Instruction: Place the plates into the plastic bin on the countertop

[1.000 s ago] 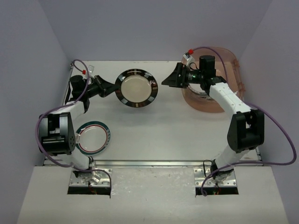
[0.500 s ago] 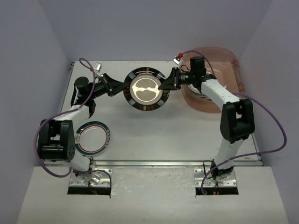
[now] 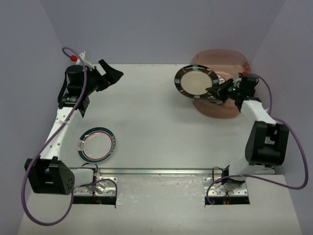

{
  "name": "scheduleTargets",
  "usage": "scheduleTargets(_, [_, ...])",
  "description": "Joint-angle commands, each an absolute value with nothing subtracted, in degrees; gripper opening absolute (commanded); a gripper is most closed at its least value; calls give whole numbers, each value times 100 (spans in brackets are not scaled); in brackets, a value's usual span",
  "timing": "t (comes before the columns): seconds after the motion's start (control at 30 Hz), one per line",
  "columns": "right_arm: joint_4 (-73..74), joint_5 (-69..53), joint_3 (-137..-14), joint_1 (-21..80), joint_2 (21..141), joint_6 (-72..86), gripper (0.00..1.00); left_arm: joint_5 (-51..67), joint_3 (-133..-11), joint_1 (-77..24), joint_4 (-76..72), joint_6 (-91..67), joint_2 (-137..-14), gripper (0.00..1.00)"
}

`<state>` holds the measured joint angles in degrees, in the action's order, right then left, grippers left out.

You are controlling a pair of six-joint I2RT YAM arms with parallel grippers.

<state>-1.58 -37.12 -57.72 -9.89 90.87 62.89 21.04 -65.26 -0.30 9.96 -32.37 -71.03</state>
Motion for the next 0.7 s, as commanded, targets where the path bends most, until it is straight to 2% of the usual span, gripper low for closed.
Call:
scheduleTargets(0.0, [-1112, -2094, -5448, -1286, 8166, 7628, 0, 1406, -5949, -44, 2027, -1966, -6593, 100])
scheduleTargets(0.13, [-1189, -754, -5097, -1243, 7961, 8348, 0, 1501, -5178, -55, 1882, -1899, -6288, 100])
scheduleTargets(0.3, [-884, 302, -5545, -965, 8270, 8559, 0, 1754, -4888, -70, 1773, -1893, -6247, 100])
scheduleTargets(0.67, [-820, 477, -6199, -817, 8790, 8040, 0, 1906, -4755, -88, 1624, -1854, -6147, 100])
